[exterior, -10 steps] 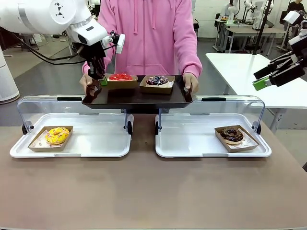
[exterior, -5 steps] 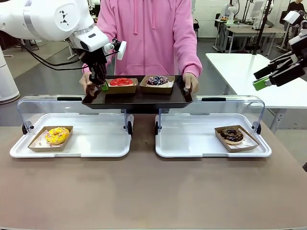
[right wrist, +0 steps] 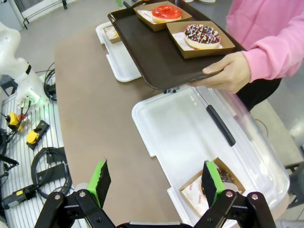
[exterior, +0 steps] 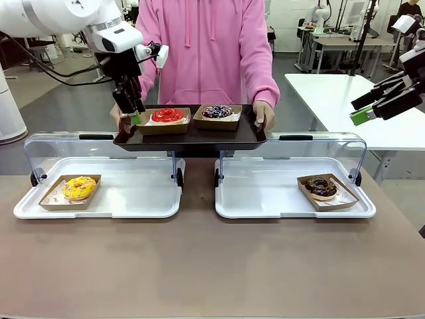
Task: Provide the desired donut to the person.
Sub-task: Place the picked Paper togo box onto the Handle tray extended by the person.
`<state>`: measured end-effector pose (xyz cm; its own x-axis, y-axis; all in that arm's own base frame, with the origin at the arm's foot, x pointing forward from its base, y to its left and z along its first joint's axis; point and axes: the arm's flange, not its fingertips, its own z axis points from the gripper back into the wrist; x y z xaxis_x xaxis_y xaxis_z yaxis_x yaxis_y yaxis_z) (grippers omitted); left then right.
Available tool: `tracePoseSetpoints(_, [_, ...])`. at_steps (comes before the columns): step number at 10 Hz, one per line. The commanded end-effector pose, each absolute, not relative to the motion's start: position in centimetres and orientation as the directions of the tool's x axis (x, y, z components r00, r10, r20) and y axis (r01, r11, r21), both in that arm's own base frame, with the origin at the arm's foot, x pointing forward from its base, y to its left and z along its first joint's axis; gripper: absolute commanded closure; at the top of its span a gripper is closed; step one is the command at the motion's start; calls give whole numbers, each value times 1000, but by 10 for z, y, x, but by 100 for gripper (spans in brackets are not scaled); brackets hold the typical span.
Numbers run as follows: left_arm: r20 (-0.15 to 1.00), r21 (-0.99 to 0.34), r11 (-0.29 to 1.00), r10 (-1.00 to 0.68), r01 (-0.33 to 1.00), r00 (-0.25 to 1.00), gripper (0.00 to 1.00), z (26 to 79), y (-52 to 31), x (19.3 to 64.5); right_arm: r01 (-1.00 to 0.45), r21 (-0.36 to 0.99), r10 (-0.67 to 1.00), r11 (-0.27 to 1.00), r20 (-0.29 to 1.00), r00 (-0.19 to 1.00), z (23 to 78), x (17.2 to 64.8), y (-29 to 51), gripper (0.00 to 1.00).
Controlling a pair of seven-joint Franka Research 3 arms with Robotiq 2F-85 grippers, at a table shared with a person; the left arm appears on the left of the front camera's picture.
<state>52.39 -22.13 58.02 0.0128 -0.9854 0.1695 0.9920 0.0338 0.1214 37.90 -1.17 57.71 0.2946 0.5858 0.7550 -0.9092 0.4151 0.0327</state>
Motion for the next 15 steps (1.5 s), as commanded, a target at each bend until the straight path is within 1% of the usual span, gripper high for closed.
tracePoseSetpoints(1, [181, 78, 57, -983, 995, 42, 2, 602, -222, 511, -913, 25, 590, 407, 756, 284, 575, 379, -12, 0])
tracePoseSetpoints(2, [187, 74, 61, -981, 995, 46, 0, 610, -219, 504, -913, 25, 590, 407, 756, 284, 575, 379, -12, 0])
tracePoseSetpoints(8, [223, 9, 38, -974, 999, 35, 0, 605, -212, 507, -913, 25, 590, 407, 756, 284, 575, 379, -12, 0])
tracePoseSetpoints(9, [207, -31, 28, -978, 999, 34, 0, 607, -216, 501, -913, 25, 590, 407, 756, 284, 575, 379, -12, 0])
tracePoseSetpoints(10, [201, 29, 49, -979, 998, 42, 0, 600, -217, 506, -913, 25, 590, 407, 756, 284, 575, 379, -12, 0])
tracePoseSetpoints(15, [201, 29, 49, -979, 998, 42, 0, 600, -217, 506, -913, 25, 590, 407, 756, 284, 575, 379, -12, 0])
